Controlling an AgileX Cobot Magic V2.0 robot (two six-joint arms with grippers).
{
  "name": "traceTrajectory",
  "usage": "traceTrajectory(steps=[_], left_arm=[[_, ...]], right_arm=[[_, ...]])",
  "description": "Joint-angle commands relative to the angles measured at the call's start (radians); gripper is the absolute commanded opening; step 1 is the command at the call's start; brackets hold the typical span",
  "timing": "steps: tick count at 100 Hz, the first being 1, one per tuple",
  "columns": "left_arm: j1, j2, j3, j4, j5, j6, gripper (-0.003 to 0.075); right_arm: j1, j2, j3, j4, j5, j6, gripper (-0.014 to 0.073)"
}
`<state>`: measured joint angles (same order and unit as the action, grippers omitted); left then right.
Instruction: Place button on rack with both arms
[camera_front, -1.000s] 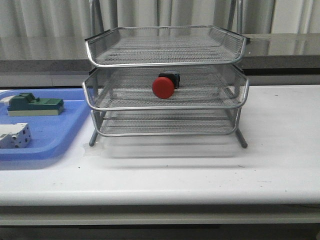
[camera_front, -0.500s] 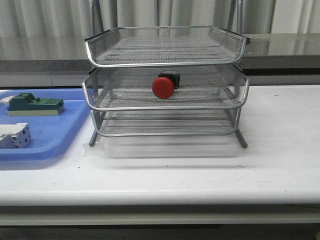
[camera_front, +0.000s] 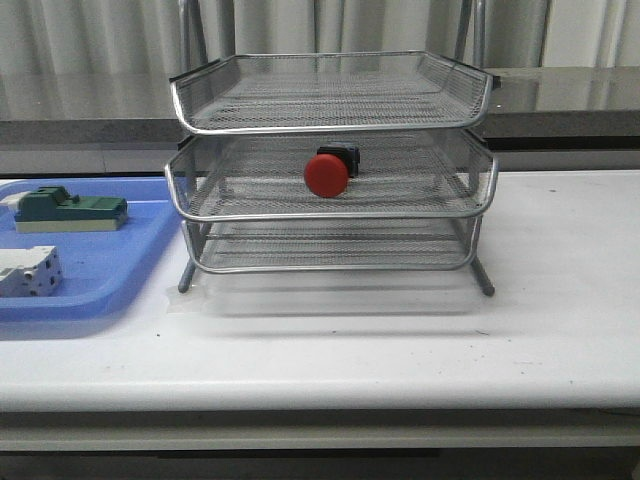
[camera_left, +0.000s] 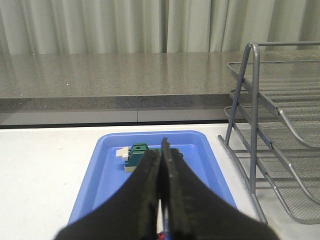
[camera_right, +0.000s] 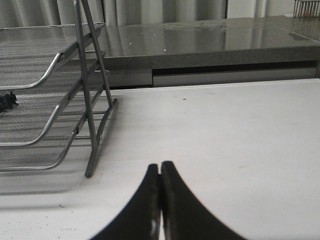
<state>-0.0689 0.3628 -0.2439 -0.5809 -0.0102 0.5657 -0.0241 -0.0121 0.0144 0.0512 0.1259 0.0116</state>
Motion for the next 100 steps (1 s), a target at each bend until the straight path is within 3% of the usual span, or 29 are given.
traceTrajectory(steps=[1,100], left_arm=[[0.002,0.006,-0.027,-0.007,-0.071,-0.004,-0.002],[0.002,0.006,-0.027,-0.007,-0.071,-0.004,-0.002]], right_arm=[[-0.005,-0.003,-0.007,-0.002,-0.116,-0.012,-0.0061],[-0.005,-0.02,-0.002,-0.013,-0.115,-0.012,-0.0061]])
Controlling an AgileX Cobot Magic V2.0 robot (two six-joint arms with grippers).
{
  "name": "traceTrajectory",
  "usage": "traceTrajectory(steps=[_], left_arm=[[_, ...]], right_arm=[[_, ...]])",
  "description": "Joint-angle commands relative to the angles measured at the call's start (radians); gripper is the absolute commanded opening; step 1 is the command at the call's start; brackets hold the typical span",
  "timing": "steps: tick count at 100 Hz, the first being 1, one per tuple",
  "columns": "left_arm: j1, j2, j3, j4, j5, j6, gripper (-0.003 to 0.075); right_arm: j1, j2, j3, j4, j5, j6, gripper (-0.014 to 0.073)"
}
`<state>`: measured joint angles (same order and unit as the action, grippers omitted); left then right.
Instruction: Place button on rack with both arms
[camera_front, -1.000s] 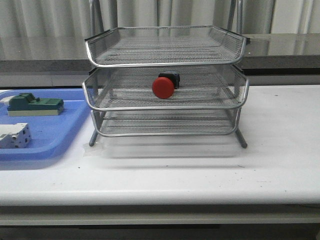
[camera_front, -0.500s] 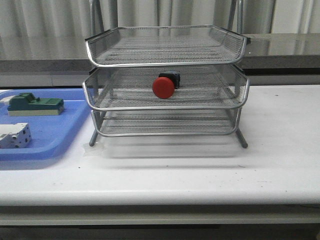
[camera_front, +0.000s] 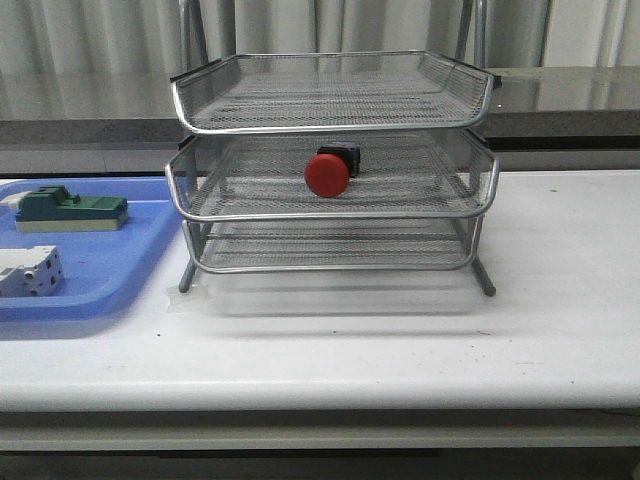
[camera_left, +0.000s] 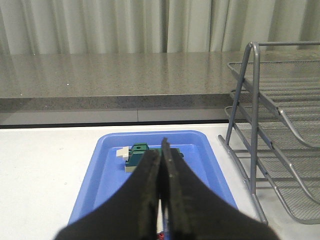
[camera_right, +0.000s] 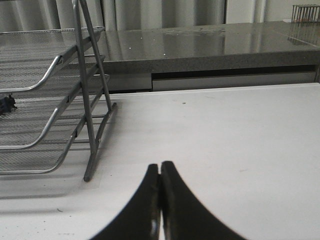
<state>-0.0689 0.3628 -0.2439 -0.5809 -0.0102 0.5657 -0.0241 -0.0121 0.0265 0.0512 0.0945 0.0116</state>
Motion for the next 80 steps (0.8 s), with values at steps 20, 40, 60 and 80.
traceTrajectory(steps=[20,40,60,80], left_arm=[[0.002,0.006,-0.027,-0.007,-0.071,-0.004,-0.002],[0.002,0.006,-0.027,-0.007,-0.071,-0.004,-0.002],[0.002,0.006,-0.027,0.001,-0.071,-0.004,-0.002],[0.002,0.006,-0.025,0.227,-0.051,-0.182,-0.002]], right_arm=[[-0.005,-0.02,-0.014,-0.013,-0.083,-0.012,-0.0061],[-0.005,-0.02,-0.014,-0.013,-0.083,-0.012,-0.0061],[-0.005,-0.02,-0.014,-0.013,-0.083,-0.012,-0.0061],[-0.005,-0.02,-0.014,-0.013,-0.083,-0.012,-0.0061]])
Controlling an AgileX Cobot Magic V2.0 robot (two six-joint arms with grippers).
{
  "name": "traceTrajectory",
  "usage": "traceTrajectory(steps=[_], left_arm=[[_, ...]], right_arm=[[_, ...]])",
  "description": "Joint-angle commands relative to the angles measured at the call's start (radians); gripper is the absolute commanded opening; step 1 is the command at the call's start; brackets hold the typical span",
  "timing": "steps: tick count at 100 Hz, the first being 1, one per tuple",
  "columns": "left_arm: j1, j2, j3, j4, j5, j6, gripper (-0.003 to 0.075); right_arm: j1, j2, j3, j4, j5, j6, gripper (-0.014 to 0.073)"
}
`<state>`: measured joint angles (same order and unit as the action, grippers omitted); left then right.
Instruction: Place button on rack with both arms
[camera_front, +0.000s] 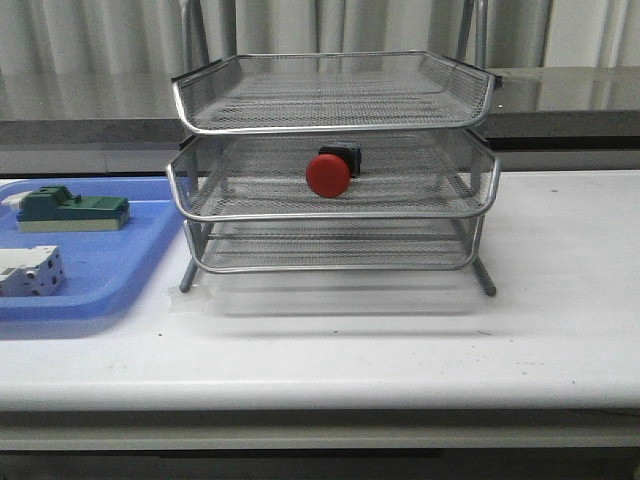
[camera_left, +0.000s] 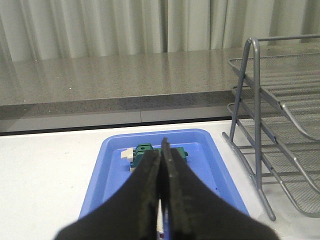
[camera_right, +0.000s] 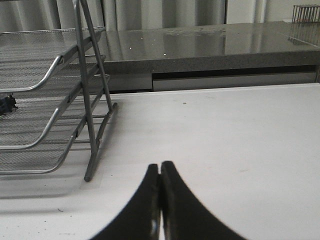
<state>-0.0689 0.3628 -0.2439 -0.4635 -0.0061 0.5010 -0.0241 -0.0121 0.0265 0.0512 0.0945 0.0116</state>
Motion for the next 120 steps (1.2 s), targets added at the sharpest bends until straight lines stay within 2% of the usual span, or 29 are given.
traceTrajectory(steps=[1,17,24,47,58,72,99,120], left_arm=[[0.002,0.006,-0.025,0.135,-0.055,-0.144,-0.002],[0.002,-0.045,0.006,0.44,-0.054,-0.441,-0.002],[0.002,-0.089,0.032,0.503,-0.054,-0.528,-0.002],[0.002,-0.245,0.129,0.529,-0.024,-0.536,-0.002],[0.002,-0.31,0.171,0.577,0.006,-0.61,-0.002],[0.002,-0.369,0.218,0.577,0.006,-0.616,-0.002],[0.002,-0.401,0.293,0.577,-0.006,-0.638,-0.002],[0.002,-0.401,0.293,0.573,0.012,-0.638,-0.002]], right_arm=[[-0.005,-0.02,-0.014,-0.013,-0.083,-0.012,-0.0061],[-0.005,-0.02,-0.014,-0.013,-0.083,-0.012,-0.0061],[-0.005,-0.02,-0.014,-0.013,-0.083,-0.012,-0.0061],[-0.005,-0.02,-0.014,-0.013,-0.083,-0.012,-0.0061],[-0.005,-0.02,-0.014,-0.013,-0.083,-0.012,-0.0061],[-0.005,-0.02,-0.014,-0.013,-0.083,-0.012,-0.0061],[-0.005,-0.02,-0.014,-0.013,-0.083,-0.012,-0.0061],[-0.005,-0.02,-0.014,-0.013,-0.083,-0.012,-0.0061]])
